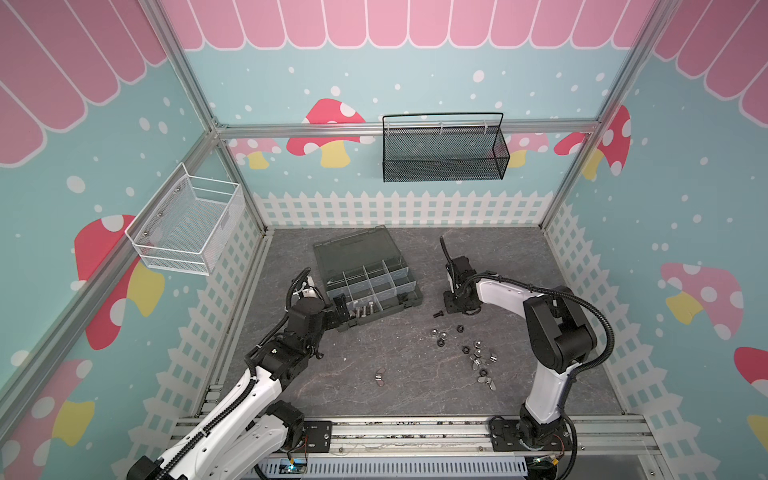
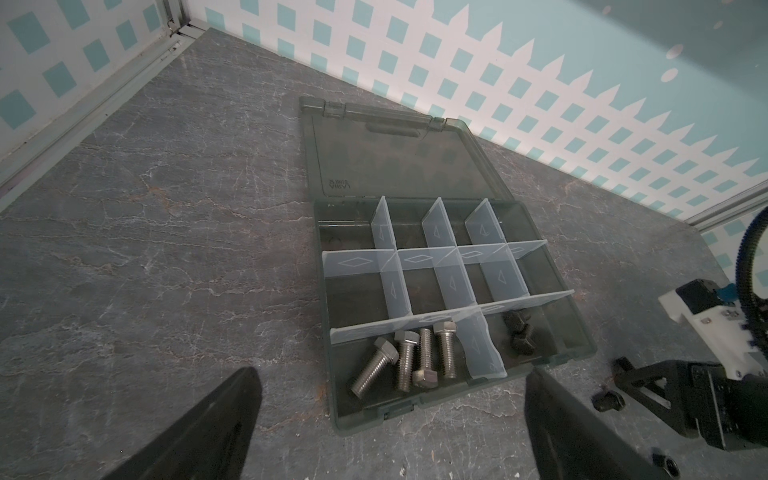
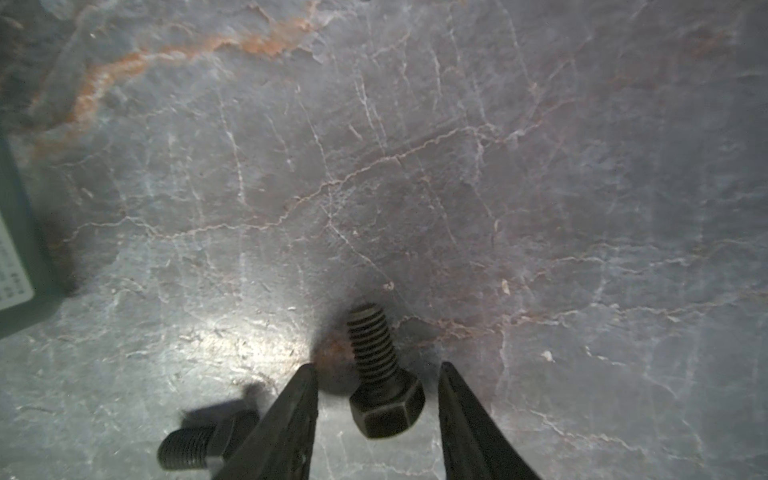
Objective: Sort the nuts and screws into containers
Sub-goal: 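Return the right gripper to the pile and grasp a third black bolt, then carry the third black bolt over the organizer and release it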
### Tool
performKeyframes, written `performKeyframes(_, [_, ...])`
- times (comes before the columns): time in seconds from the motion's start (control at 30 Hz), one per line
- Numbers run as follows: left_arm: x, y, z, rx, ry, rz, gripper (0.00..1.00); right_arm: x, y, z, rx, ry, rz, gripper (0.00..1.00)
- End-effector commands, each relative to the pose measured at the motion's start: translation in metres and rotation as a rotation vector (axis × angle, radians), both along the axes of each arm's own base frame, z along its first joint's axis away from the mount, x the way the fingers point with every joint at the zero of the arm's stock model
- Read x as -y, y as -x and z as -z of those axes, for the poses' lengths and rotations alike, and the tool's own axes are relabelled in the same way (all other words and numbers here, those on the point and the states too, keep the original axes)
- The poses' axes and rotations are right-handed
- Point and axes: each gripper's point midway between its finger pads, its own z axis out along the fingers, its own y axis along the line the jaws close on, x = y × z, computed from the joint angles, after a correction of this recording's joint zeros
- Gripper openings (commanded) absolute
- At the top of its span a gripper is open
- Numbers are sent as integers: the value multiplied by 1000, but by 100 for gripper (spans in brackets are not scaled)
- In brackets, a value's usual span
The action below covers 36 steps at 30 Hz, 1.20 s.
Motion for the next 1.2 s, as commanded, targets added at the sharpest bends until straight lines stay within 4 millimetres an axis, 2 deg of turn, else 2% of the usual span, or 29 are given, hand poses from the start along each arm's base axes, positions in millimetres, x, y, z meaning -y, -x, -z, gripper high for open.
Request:
performKeyframes(0.0, [-4, -2, -8, 8, 12, -24, 99, -1, -1, 3, -4, -8, -11, 47])
performKeyframes(0.37, [-3, -3, -9, 11, 16, -22, 99, -1, 2, 9, -22, -12, -19, 31])
performKeyframes(0.7, [-2, -4, -11, 12, 14, -21, 99, -5, 1, -6, 2, -42, -19, 8])
performKeyframes(0.83, [-1, -5, -13, 15, 16, -19, 99, -8, 0, -22, 33, -73, -13, 0])
performKeyframes(1.03, [0, -6, -8, 5, 19, -19, 100, -16, -3, -58, 113, -146, 0, 0])
performKeyframes(1.17, [2, -8, -8, 4, 27, -15, 99, -33, -4, -84, 167, -237, -21, 0])
